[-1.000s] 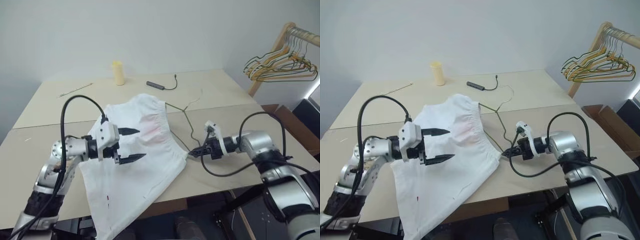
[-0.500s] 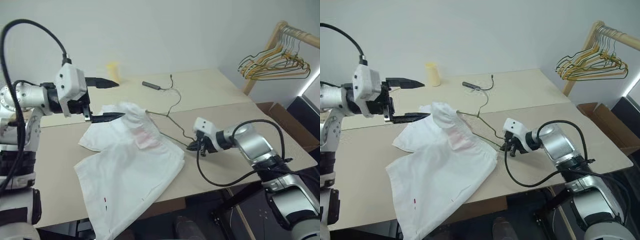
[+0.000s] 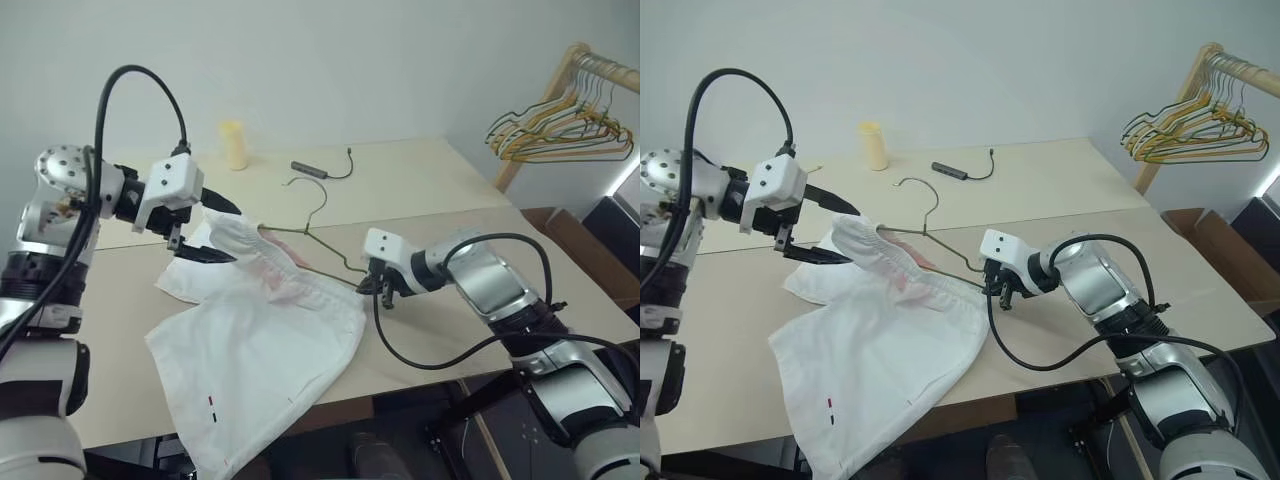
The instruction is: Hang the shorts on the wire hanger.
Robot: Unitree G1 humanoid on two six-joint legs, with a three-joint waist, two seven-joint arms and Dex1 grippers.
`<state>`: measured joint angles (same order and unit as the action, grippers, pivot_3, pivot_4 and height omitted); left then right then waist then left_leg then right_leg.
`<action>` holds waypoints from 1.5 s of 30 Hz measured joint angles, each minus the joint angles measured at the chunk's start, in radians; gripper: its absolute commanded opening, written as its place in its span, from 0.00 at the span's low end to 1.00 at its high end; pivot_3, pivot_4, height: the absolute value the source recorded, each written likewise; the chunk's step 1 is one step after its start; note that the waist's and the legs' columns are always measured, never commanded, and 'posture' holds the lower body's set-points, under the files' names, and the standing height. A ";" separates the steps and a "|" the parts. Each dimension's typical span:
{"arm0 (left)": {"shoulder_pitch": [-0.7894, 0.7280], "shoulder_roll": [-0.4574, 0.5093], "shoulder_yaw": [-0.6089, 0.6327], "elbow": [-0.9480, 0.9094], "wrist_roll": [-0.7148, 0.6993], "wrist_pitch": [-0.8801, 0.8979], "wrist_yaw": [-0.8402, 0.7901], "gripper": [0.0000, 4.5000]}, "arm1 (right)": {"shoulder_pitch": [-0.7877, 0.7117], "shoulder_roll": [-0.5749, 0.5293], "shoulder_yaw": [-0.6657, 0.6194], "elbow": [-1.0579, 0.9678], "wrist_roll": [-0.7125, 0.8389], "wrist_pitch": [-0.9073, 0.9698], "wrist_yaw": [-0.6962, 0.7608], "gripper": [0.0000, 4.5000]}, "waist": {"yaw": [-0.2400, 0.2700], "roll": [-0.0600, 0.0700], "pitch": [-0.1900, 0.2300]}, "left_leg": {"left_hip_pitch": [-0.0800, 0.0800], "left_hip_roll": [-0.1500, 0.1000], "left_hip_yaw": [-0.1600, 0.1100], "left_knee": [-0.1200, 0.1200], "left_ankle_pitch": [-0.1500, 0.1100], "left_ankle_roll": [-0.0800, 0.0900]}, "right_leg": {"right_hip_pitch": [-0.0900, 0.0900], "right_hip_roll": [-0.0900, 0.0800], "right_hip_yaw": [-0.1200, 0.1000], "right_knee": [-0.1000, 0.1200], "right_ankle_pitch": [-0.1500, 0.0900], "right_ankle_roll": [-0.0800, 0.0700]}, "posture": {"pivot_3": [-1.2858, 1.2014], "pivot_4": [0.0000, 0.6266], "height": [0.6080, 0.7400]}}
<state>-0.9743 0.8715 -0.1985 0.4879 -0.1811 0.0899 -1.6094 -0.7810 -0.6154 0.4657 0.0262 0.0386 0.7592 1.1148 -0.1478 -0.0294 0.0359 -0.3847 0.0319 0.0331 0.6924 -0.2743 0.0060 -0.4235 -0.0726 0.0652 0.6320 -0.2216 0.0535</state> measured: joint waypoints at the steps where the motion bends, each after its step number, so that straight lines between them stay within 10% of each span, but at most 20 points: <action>1: -0.010 0.001 -0.020 0.009 -0.001 0.001 -0.001 0.90 | 0.000 0.000 0.001 -0.007 -0.007 0.004 -0.005 0.00 | 0.001 0.000 0.000 | -0.001 0.000 0.000 0.001 0.000 0.000 | 0.000 0.000 0.000 0.000 0.000 0.000 | 0.49 0.00 1.00; 6: -0.032 -0.002 -0.098 0.059 -0.012 -0.005 0.000 0.61 | 0.000 -0.002 0.005 -0.030 -0.017 0.040 -0.006 0.00 | 0.001 0.000 0.000 | -0.001 0.000 0.000 0.003 -0.001 0.001 | 0.000 0.000 0.000 0.001 0.000 0.001 | 0.48 0.00 1.00; 21: -0.098 -0.120 -0.091 0.216 0.089 -0.108 0.004 0.61 | 0.001 -0.032 0.006 -0.157 -0.005 0.127 -0.007 0.00 | -0.013 0.000 0.000 | -0.002 0.000 0.000 0.003 -0.001 0.001 | 0.000 0.000 0.000 0.000 0.000 0.001 | 0.46 0.00 1.00; 31: -0.110 -0.101 -0.139 0.224 0.077 -0.106 -0.002 0.01 | 0.009 -0.048 0.006 -0.181 0.005 0.140 -0.022 0.00 | -0.036 0.000 0.000 | -0.002 0.000 -0.001 0.003 -0.001 0.001 | 0.000 -0.001 0.000 0.001 0.000 0.001 | 0.46 0.00 1.00; 40: -0.110 -0.101 -0.139 0.235 0.106 -0.158 0.002 0.00 | 0.100 -0.034 -0.005 -0.169 -0.032 -0.073 -0.125 0.00 | -0.035 0.000 0.000 | -0.002 -0.001 0.000 0.003 -0.001 0.002 | 0.000 -0.001 0.000 0.000 0.000 0.001 | 0.46 0.00 1.00; 45: -0.111 -0.085 -0.123 0.236 0.109 -0.178 -0.001 0.00 | 0.100 -0.033 -0.053 -0.165 -0.007 -0.125 -0.118 0.32 | -0.036 0.000 0.000 | -0.002 0.000 -0.001 0.003 -0.001 0.002 | 0.000 -0.001 0.000 0.000 0.000 0.001 | 0.46 0.00 1.00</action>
<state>-1.0854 0.7866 -0.3212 0.7235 -0.0720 -0.0881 -1.6102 -0.6807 -0.6485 0.4126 -0.1392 0.0321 0.6343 0.9970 -0.1834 -0.0295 0.0360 -0.3863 0.0315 0.0325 0.6956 -0.2753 0.0077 -0.4237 -0.0736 0.0652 0.6324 -0.2214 0.0549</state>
